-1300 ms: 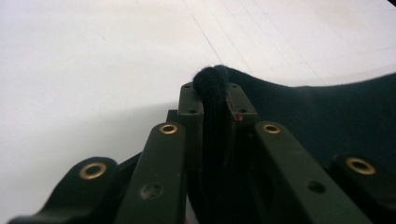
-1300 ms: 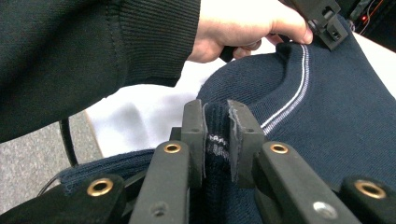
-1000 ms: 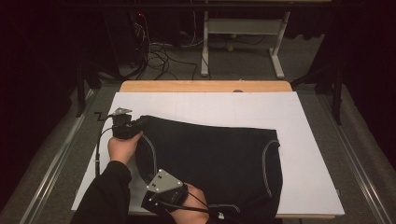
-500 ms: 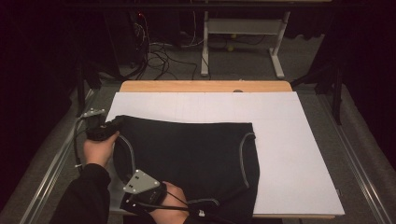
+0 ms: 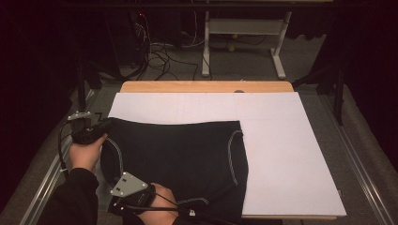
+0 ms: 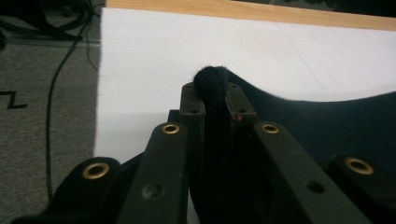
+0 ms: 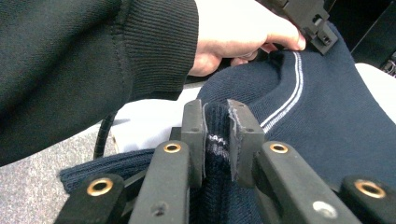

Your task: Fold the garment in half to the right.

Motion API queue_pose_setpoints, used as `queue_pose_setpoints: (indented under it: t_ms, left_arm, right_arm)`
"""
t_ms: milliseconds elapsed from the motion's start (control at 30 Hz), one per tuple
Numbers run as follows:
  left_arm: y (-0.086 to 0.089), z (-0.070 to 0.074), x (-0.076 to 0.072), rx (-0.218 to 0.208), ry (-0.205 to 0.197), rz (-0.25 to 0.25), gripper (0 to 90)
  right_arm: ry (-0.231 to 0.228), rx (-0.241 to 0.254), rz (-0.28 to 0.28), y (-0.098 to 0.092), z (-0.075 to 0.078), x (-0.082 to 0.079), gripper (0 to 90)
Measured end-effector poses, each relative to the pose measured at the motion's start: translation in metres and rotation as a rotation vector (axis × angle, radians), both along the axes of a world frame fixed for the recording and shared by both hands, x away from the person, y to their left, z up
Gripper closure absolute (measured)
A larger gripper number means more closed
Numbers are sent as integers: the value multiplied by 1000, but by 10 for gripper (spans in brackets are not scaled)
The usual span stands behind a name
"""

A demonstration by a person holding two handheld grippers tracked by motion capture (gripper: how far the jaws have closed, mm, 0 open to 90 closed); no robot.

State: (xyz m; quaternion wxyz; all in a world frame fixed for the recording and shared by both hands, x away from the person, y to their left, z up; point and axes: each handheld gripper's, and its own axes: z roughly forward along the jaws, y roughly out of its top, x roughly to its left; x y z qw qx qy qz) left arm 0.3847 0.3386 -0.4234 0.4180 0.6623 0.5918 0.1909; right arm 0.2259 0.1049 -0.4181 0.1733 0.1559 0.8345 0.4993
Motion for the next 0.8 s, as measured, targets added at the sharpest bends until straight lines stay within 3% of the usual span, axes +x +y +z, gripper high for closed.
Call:
queue_pose_setpoints:
  t_ms: [100, 333, 800]
  left_arm:
    - [-9, 6, -1, -13, -7, -1, 768]
    - [-40, 25, 1, 27, -14, -25, 768]
    - [-127, 38, 21, 94, -15, -121, 766]
  right_arm:
    - [5, 18, -9, -10, 2, -2, 792]
    - [-2, 38, -42, -40, 11, -6, 791]
    - [3, 133, -134, -115, 10, -5, 792]
